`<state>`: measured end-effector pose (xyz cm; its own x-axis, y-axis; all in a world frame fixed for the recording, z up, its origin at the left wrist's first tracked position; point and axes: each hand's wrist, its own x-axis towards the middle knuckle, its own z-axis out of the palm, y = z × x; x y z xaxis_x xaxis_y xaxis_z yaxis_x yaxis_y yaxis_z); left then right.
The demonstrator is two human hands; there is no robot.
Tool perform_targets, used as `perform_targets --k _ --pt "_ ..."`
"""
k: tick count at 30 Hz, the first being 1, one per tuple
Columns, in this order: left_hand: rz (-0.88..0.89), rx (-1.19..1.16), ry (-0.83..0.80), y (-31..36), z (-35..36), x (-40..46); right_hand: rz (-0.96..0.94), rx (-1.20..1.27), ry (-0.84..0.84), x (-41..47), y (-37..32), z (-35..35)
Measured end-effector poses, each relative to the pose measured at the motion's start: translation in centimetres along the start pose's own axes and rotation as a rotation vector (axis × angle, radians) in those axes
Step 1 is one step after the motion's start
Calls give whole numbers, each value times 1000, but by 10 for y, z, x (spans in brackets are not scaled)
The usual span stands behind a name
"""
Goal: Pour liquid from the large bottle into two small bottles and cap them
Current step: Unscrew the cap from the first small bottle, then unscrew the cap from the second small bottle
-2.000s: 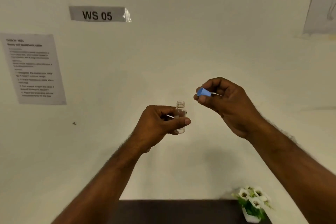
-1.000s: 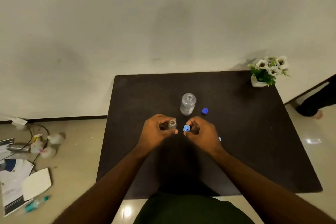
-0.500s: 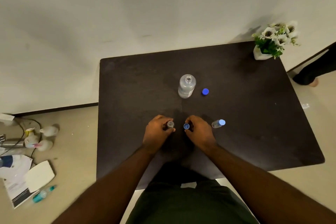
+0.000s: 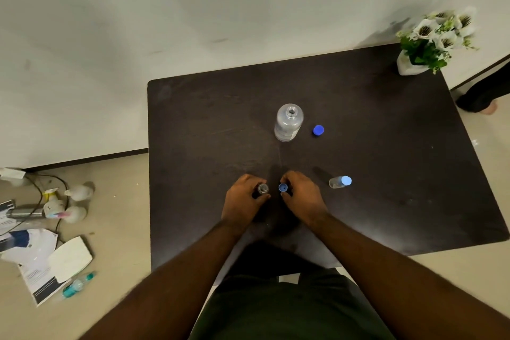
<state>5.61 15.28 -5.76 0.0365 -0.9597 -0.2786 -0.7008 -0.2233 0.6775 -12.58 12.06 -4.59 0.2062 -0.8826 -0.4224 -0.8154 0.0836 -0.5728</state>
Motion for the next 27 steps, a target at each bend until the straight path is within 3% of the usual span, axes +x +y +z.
perform_targets --k 9,13,16,22,27 --pt "-74 -62 -30 -5 -1 -2 -42 14 -31 -9 -2 -14" --pt "-144 -142 128 2 -17 -40 -158 29 117 -37 -1 -51" --pt "-101 -206 169 13 -25 -70 -188 -13 300 -57 12 -86" --pt "110 -250 11 70 0 -66 -78 -29 386 -66 53 -125" --pt "88 -307 -75 108 52 -22 -76 -99 304 -57 72 -127"
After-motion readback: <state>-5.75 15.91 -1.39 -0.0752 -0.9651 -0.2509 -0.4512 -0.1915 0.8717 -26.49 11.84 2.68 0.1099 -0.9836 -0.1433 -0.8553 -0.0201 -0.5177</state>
